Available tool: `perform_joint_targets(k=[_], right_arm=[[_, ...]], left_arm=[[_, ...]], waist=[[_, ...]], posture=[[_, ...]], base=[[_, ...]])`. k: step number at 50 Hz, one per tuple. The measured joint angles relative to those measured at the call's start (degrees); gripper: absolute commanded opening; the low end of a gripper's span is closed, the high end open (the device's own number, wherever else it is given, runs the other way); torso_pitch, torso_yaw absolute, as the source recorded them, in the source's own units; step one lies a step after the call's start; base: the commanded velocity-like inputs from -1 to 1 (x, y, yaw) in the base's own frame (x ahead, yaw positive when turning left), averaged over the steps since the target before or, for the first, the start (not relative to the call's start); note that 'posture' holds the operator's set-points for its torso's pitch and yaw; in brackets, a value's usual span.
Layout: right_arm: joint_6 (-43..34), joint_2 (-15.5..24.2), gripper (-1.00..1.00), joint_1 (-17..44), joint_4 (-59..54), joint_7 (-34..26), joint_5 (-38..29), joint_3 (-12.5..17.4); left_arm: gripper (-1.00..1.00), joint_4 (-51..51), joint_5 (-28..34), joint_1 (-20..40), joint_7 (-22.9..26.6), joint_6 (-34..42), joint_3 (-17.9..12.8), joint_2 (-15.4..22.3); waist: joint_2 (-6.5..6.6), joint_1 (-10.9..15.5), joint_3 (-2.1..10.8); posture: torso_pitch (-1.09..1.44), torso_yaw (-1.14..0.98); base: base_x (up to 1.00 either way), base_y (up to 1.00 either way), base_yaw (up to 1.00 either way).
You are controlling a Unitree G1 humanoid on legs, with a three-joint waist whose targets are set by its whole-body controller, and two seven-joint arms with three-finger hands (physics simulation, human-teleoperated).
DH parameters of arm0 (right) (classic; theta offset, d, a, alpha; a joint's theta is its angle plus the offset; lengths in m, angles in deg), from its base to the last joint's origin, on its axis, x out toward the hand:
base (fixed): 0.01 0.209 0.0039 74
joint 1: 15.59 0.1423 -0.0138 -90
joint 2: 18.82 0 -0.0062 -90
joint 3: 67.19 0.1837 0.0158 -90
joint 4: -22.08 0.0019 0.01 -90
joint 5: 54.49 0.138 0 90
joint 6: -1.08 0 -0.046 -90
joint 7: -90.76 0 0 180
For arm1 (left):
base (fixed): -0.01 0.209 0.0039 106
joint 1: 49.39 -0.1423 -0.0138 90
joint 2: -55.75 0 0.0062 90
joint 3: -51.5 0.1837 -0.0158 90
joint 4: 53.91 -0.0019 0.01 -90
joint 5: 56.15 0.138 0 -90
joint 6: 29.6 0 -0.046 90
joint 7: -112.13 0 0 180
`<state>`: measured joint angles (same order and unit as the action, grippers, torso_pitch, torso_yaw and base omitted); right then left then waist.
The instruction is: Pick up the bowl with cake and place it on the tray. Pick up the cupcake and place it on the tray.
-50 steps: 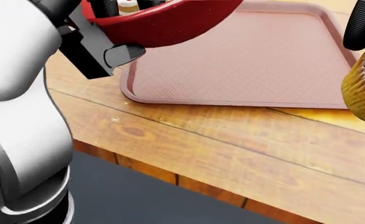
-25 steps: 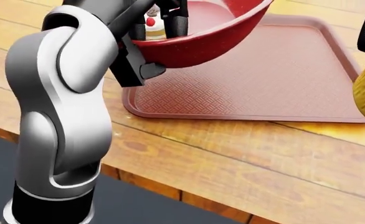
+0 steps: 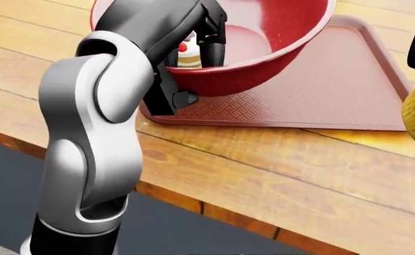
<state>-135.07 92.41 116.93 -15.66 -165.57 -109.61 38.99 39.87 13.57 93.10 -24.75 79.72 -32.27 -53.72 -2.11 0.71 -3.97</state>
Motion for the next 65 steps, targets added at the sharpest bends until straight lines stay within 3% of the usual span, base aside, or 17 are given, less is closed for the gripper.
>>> perform_joint_targets(k=[18, 20, 23, 36, 49, 53, 56, 65], right_arm=[[-0.31, 0.19, -1.0, -1.36, 0.09, 1.67, 1.47, 0.37], [-0.26, 0.25, -1.0, -1.49, 0.16, 1.87, 1.65, 0.57], [-0.26, 0.43, -1.0, -1.64, 0.18, 2.08, 1.93, 0.79], [-1.21, 1.3, -1.0, -0.84, 0.11, 1.86, 2.11, 0.21], [-1.12, 0.94, -1.0, 2.1, -2.36, 1.55, 0.73, -1.01], [-1.37, 0.15, -1.0, 3.26, -4.99, 2.54, -0.43, -1.76], [-1.27, -1.9, -1.0, 3.22, -7.67, 5.26, -2.38, -2.56], [3.26, -7.85, -1.0, 3.56, -23.27, 19.98, -4.58, -3.95]], left_arm=[[-0.35, -2.72, -0.88, -2.16, -2.62, -3.47, 0.34, -0.01], [-0.08, -3.31, -0.93, -2.25, -3.11, -3.74, 0.31, 0.05], [0.07, -3.26, -0.76, -2.58, -3.11, -3.6, 0.22, 0.11], [0.26, 0.25, -0.17, -3.98, -2.04, -3.44, -0.12, 0.51], [0.44, 22.59, 2.64, -6.92, 10.07, 2.17, 0.41, -2.47], [0.66, 30.85, 4.41, -7.33, 14.88, 5.33, 1.01, -3.81], [0.85, 36.59, 5.99, -7.02, 18.04, 8.23, 0.87, -5.1], [1.0, 41.43, 7.9, -4.72, 21.81, 13.36, -0.07, -3.93]], waist=[[0.31, -0.35, 0.65], [0.31, -0.38, 0.69], [0.31, -0.42, 0.65], [0.36, -0.47, 0.61], [0.5, -0.54, 0.28], [0.42, -0.5, 0.11], [0.28, -0.46, 0.04], [0.01, 0.0, -0.08]], posture=[[0.0, 0.0], [0.0, 0.0], [0.0, 0.0], [0.0, 0.0], [0.0, 0.0], [0.0, 0.0], [0.0, 0.0], [0.0, 0.0]], base=[[0.0, 0.0, 0.0], [0.0, 0.0, 0.0], [0.0, 0.0, 0.0], [0.0, 0.0, 0.0], [0.0, 0.0, 0.0], [0.0, 0.0, 0.0], [0.0, 0.0, 0.0], [0.0, 0.0, 0.0]])
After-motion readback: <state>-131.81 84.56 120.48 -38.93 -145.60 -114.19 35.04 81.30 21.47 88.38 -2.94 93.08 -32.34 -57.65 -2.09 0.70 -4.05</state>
